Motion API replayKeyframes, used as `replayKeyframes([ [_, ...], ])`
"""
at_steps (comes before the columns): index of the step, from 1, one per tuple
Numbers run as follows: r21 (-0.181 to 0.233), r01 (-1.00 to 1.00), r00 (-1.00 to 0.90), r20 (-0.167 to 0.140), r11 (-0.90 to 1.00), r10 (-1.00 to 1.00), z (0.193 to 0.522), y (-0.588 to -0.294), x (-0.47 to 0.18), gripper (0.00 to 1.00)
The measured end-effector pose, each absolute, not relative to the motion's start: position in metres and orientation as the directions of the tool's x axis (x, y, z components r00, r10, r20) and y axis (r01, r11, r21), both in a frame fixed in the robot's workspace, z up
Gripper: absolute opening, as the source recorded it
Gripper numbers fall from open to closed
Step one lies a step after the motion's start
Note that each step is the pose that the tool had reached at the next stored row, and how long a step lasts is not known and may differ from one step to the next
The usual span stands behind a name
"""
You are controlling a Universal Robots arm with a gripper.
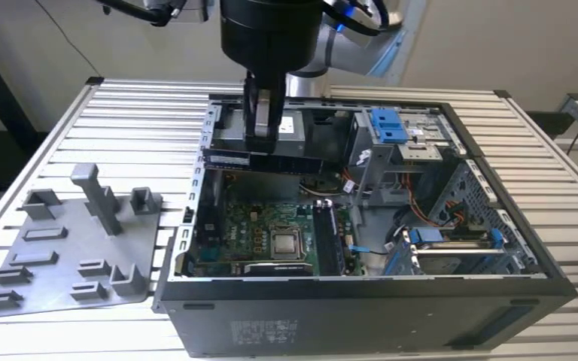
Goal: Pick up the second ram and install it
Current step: 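Pick up the second ram and move it above second insertion slot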
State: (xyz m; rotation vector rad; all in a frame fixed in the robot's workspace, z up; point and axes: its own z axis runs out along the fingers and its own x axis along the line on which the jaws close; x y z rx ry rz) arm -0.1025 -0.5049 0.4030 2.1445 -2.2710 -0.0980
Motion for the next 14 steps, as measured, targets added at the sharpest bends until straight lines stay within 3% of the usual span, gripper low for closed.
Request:
replayKeyframes([
  [14,0.061,-0.997,-0.058,-0.031,0.056,-0.998,0.403,-0.505,-0.061,0.14],
])
